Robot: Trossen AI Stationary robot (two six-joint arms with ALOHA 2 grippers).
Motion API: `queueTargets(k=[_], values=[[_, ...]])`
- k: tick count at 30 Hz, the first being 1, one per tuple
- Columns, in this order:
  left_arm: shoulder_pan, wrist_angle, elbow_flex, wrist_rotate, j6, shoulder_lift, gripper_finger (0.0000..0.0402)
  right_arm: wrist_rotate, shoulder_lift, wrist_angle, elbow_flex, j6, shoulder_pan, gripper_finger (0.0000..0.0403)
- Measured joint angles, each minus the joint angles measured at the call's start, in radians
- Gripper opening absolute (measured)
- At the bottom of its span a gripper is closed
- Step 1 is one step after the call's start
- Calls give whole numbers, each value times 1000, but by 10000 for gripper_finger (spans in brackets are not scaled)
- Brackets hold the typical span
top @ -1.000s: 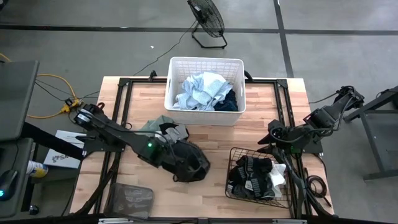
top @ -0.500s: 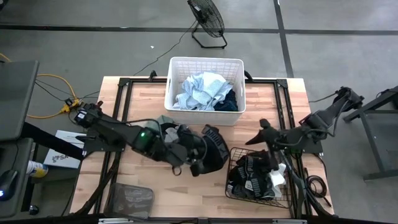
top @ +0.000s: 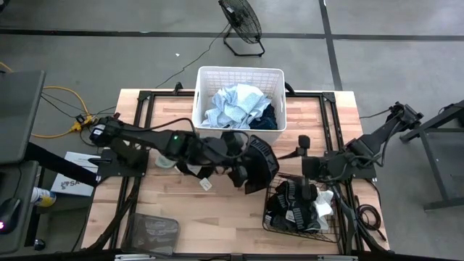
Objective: Pick & Place Cloths
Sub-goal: Put the black boxer into the wire basket
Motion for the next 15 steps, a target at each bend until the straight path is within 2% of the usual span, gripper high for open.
queueTargets(k=[8, 15], values=[[53, 8, 0, 42, -127, 0, 15, 116, 1, 45, 0, -335, -1, 316], [85, 115, 1, 113, -136, 9, 15, 123, 27, 157, 0, -451, -83, 347]])
